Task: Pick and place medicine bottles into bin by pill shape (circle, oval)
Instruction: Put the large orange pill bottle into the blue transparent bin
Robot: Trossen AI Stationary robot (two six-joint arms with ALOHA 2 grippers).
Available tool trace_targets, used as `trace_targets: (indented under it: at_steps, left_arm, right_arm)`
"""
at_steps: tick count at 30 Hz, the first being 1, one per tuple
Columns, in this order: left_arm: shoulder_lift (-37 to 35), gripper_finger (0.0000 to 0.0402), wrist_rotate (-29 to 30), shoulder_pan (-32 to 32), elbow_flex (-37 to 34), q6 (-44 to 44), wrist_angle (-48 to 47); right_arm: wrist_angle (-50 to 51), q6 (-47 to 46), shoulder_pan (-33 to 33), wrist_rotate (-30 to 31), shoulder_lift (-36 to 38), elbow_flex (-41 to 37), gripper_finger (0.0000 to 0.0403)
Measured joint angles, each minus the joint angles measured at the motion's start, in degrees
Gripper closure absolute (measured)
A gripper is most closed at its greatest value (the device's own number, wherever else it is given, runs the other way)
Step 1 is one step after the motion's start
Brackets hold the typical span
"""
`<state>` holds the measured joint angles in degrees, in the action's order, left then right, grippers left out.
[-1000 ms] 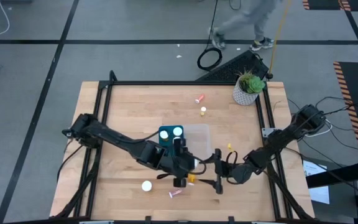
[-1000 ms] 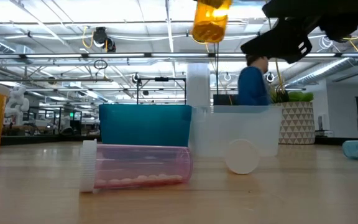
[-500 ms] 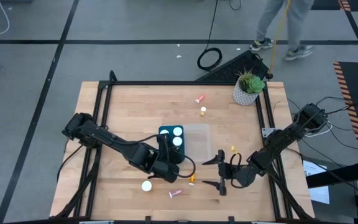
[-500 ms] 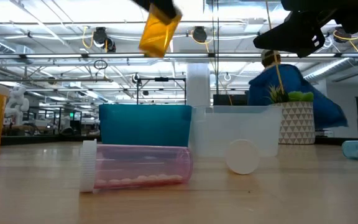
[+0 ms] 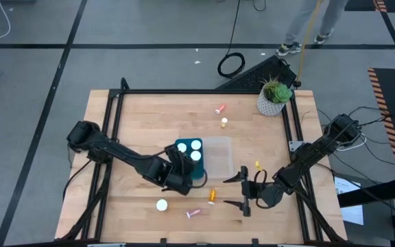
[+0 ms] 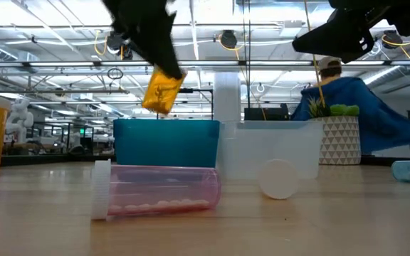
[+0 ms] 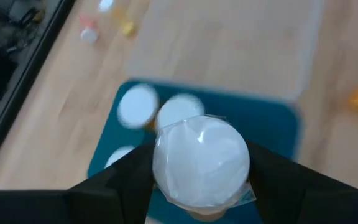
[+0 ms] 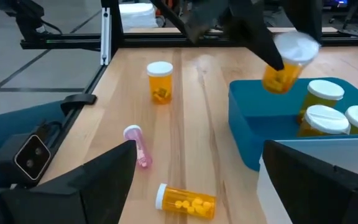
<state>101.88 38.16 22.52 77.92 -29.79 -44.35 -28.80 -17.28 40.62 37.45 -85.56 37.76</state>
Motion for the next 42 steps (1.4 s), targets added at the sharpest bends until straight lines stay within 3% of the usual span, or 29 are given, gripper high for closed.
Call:
trace_targets:
  at_steps: [9, 11, 16, 21, 26, 42]
  left_arm:
    - [-4.96, 0.0188, 5.03, -0.53, -13.32, -3.64, 13.53]
    - [-5.78, 0.0188, 5.12, -0.8, -15.73, -3.7, 19.54]
    - [-5.9, 0.0172, 4.77, -1.43, -20.8, -3.88, 24.94]
    - [-5.96, 0.018, 4.33, -2.34, -24.52, -4.75, 29.37]
    - [-5.96, 0.0181, 3.41, -2.75, -26.75, -4.63, 33.71]
    - [-5.94, 0.0161, 0.39, -2.75, -27.64, -3.42, 33.97]
  right_arm:
    - [0.47, 0.15, 0.11, -0.02, -0.02, 0.04, 0.0062]
    - [0.65, 0.2, 0.11, -0.02, -0.04, 0.0, 0.0062]
    - [0.4, 0.16, 0.11, -0.02, -0.04, 0.0, 0.0062]
    - [0.38, 0.22, 0.11, -0.02, -0.04, 0.0, 0.0062]
    - [0.39, 0.4, 0.11, -0.02, -0.04, 0.0, 0.0062]
    - [0.38, 0.41, 0.11, -0.04, -0.04, 0.0, 0.0062]
